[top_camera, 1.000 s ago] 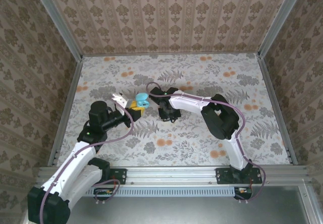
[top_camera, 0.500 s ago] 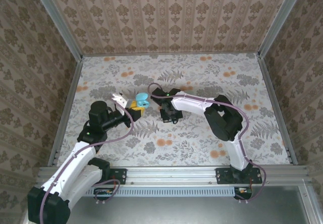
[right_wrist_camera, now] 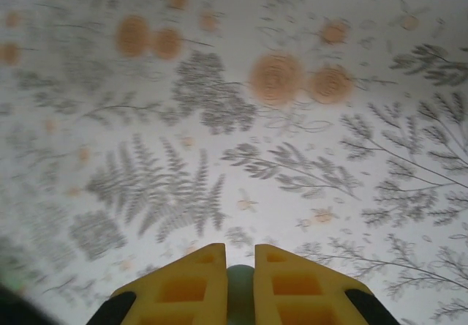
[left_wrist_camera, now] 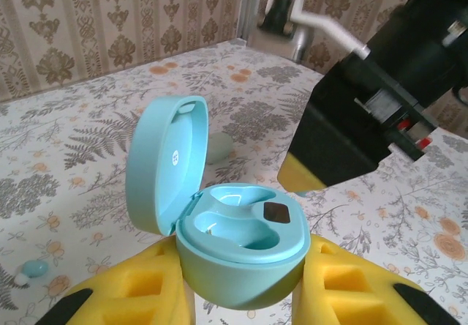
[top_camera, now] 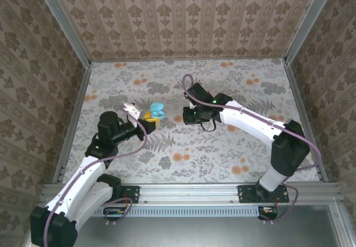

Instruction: Insert the wireless bluetooth earbuds into the charging case

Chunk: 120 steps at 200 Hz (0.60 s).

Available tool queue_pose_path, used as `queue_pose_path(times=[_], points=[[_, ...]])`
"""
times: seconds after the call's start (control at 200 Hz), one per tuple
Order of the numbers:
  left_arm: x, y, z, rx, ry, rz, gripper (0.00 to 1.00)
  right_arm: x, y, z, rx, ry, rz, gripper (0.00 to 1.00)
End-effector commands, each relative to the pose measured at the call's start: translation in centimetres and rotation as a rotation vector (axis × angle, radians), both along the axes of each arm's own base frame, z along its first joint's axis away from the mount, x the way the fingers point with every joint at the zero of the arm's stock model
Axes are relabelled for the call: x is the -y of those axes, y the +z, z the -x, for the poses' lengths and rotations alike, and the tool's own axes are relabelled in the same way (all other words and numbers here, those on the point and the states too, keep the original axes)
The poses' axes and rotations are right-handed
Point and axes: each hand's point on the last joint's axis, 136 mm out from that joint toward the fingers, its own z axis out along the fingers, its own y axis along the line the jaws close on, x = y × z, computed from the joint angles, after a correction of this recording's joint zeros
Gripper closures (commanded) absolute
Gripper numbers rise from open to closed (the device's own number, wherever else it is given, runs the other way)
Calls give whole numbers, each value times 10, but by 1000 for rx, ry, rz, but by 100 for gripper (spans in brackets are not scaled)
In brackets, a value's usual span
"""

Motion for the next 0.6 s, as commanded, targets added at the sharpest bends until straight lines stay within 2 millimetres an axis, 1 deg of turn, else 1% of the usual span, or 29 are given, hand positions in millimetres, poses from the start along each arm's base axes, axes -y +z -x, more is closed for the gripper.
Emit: queue_pose_path(times=[0.0, 0.13, 0.205, 0.3, 0.31, 0.33, 0.45, 0.595], points=[[7, 22, 6, 69, -70, 47, 76, -23, 48, 13, 92, 117, -190, 90], [14, 31, 14, 106, -139, 74, 76, -41, 92, 28, 178, 203, -339, 91], [18, 36, 18, 124, -172, 85, 76, -49, 112, 35, 210, 245, -402, 91], [22, 40, 22, 140, -207, 95, 76, -56, 124, 40, 226, 283, -451, 90], [22, 41, 23, 141, -209, 97, 76, -54, 134, 44, 243, 289, -469, 90], [23, 41, 24, 142, -216, 99, 76, -54, 141, 45, 254, 297, -486, 90], [27, 46, 30, 157, -252, 110, 76, -61, 151, 53, 263, 345, -531, 90], [29, 49, 34, 171, -277, 118, 76, -63, 147, 52, 264, 349, -527, 90]])
